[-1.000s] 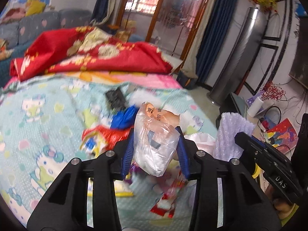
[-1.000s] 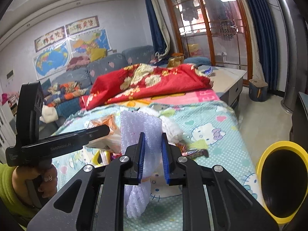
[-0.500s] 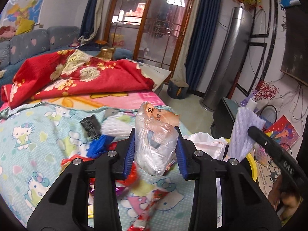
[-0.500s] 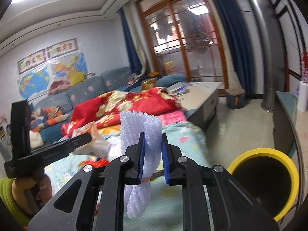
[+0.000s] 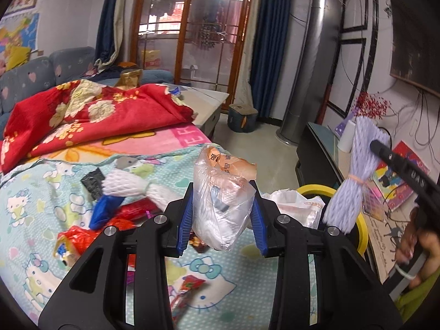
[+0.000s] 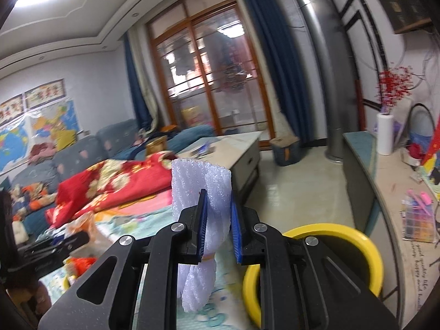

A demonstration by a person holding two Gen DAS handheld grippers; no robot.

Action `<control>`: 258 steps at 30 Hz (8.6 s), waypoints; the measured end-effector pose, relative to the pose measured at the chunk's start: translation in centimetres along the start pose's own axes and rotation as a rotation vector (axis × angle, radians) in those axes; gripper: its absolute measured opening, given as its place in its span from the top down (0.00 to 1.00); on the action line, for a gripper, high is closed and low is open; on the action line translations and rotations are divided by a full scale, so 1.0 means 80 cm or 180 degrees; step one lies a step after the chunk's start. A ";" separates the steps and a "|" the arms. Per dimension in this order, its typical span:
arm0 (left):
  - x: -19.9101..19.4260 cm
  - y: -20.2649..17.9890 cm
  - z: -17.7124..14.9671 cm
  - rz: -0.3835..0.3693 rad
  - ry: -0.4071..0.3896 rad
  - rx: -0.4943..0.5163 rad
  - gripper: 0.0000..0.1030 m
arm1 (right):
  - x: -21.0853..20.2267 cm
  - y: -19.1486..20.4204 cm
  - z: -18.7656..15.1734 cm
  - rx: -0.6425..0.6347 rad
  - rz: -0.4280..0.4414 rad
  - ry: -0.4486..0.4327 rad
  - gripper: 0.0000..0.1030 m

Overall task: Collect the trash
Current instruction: 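Carry the mesh sleeve and plastic bag in both grippers over the yellow bin, then open the left gripper over the bin while the right gripper releases the mesh sleeve, then move both open grippers back to the trash on the bed, then grasp the yellow-white snack wrapper with the left gripper while the right grasps a red candy wrapper, then carry both wrappers in the grippers over the yellow bin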

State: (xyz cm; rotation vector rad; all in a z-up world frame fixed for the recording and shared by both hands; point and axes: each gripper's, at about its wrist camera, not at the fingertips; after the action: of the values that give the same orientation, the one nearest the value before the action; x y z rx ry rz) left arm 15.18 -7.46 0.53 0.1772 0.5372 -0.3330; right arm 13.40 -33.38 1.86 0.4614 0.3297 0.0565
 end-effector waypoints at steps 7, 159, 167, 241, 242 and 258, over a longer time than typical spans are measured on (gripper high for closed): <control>0.017 -0.039 0.005 -0.0127 0.0010 0.0163 0.71 | 0.001 -0.051 0.018 0.0103 -0.0364 -0.0198 0.85; -0.014 0.199 -0.166 0.0374 0.0662 -0.1317 0.76 | 0.103 0.181 -0.243 -0.0513 0.0501 0.2256 0.79; -0.043 0.199 -0.144 0.0427 0.0393 -0.1280 0.77 | 0.091 0.183 -0.232 -0.0542 0.0588 0.2135 0.90; 0.019 -0.049 -0.019 -0.0707 0.0092 0.0045 0.77 | 0.070 -0.035 -0.047 0.0200 -0.0493 0.0664 0.91; 0.024 -0.057 -0.018 -0.0739 0.0109 0.0079 0.77 | 0.069 -0.042 -0.045 0.0223 -0.0525 0.0655 0.91; 0.073 -0.124 -0.009 -0.1050 0.0236 0.0372 0.77 | 0.073 -0.132 -0.035 0.0472 -0.0942 0.0672 0.91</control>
State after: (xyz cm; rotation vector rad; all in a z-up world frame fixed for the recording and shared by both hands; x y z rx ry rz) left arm 16.03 -18.05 -3.97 0.2148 0.6214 -0.6817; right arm 17.79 -40.93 -6.96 0.5505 0.6095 -0.2101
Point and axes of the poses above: each gripper's, at about its wrist camera, not at the fingertips, and x roughly the way its jaws point, y to its left, z to its top, and after that the axes turned 14 degrees about x, right-handed
